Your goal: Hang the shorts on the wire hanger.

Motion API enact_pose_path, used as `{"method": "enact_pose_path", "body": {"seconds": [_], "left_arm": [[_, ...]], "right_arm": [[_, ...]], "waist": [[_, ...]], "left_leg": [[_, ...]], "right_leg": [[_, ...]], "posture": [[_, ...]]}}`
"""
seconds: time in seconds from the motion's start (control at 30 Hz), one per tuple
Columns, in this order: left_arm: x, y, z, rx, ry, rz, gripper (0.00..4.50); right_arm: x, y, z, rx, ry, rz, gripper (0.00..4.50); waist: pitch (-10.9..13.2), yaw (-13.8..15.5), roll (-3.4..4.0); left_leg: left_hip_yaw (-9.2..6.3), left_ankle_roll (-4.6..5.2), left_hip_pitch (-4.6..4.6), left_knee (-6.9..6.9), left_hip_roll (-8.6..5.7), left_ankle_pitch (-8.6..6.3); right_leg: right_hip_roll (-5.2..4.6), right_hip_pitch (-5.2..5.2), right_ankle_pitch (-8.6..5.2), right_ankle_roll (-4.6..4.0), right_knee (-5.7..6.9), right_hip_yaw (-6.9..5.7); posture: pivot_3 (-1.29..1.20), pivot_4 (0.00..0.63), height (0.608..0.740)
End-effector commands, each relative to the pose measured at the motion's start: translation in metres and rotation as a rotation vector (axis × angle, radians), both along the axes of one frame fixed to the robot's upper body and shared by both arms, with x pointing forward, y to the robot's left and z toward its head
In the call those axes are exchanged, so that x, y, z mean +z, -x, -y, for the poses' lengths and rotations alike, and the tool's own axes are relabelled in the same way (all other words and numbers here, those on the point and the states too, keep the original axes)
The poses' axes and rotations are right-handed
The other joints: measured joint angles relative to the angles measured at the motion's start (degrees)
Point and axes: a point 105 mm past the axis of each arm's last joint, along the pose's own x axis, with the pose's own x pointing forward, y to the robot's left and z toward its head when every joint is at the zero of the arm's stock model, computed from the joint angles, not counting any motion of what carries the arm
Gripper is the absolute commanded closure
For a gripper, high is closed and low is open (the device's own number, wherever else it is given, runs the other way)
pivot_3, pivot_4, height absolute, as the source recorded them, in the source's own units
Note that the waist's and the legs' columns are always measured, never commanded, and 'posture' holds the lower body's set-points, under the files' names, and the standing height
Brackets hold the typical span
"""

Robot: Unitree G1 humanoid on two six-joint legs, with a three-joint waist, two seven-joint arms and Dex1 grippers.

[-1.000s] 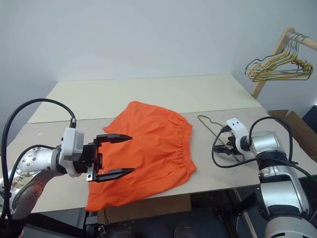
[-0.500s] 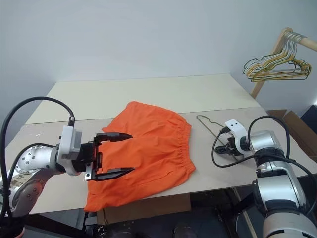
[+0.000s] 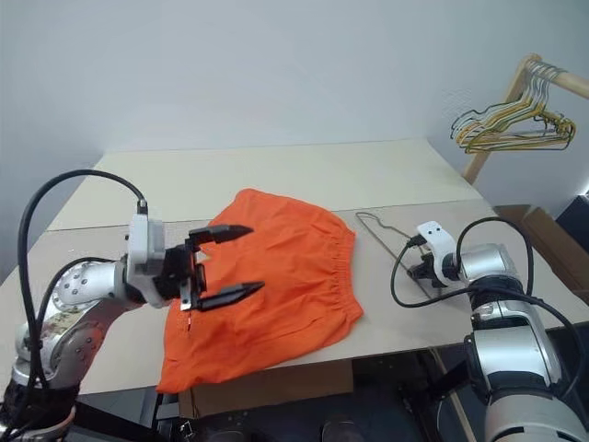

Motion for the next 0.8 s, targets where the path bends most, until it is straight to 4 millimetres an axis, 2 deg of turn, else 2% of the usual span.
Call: {"method": "enact_pose_path", "body": {"seconds": [0.03,0.1,0.17,0.27,0.4,0.57,0.8], "left_arm": [[0.023,-0.01,0.0,0.058,0.134,-0.033,0.0],[0.028,-0.022,0.001,0.108,0.199,-0.101,0.0],[0.03,-0.04,0.002,0.179,0.271,-0.197,0.0],[0.035,-0.058,0.004,0.24,0.352,-0.287,0.0],[0.044,-0.079,0.007,0.347,0.41,-0.315,0.0],[0.049,-0.079,0.011,0.373,0.417,-0.286,0.0],[0.054,-0.069,0.011,0.324,0.459,-0.273,0.0]], "right_arm": [[0.074,-0.017,-0.027,0.015,-0.061,0.29,4.43],[0.104,-0.01,-0.047,0.036,-0.092,0.43,4.43],[0.126,0.005,-0.076,0.123,-0.115,0.568,4.43],[0.142,0.026,-0.112,0.227,-0.065,0.772,4.43],[0.145,0.046,-0.151,0.264,-0.084,0.969,4.43],[0.143,0.061,-0.178,0.329,-0.108,1.078,4.43],[0.138,0.065,-0.192,0.369,-0.119,1.107,4.43]], "waist": [[0.07,-0.02,0.13],[0.06,-0.08,0.21],[0.05,0.23,0.23],[0.04,1.0,0.2],[0.04,1.45,0.2],[0.04,1.38,0.2],[0.04,1.34,0.21]], "left_leg": [[-0.03,0.0,-0.07,-0.01,-0.01,0.0],[-0.18,0.02,-0.36,0.0,0.0,-0.02],[-0.4,0.01,-0.72,0.06,-0.03,-0.02],[-0.6,0.0,-0.99,0.18,-0.06,-0.01],[-0.52,-0.04,-1.04,0.24,-0.16,0.0],[-0.36,-0.09,-1.02,0.25,-0.21,0.04],[-0.37,-0.12,-1.0,0.23,-0.17,0.06]], "right_leg": [[0.0,-0.1,0.01,0.01,0.02,0.04],[0.01,-0.34,0.01,0.04,0.07,0.01],[0.01,-0.65,0.04,0.06,0.14,-0.1],[0.0,-0.88,0.06,0.08,0.24,-0.23],[-0.05,-0.91,0.16,0.16,0.19,-0.15],[-0.06,-0.91,0.23,0.14,0.1,-0.07],[0.01,-0.91,0.24,0.1,0.09,-0.09]], "posture": [[-0.01,0.0,0.74],[-0.01,0.0,0.74],[-0.02,0.0,0.74],[-0.04,0.0,0.74],[-0.03,0.0,0.74],[-0.03,0.0,0.74],[-0.03,0.0,0.74]]}}
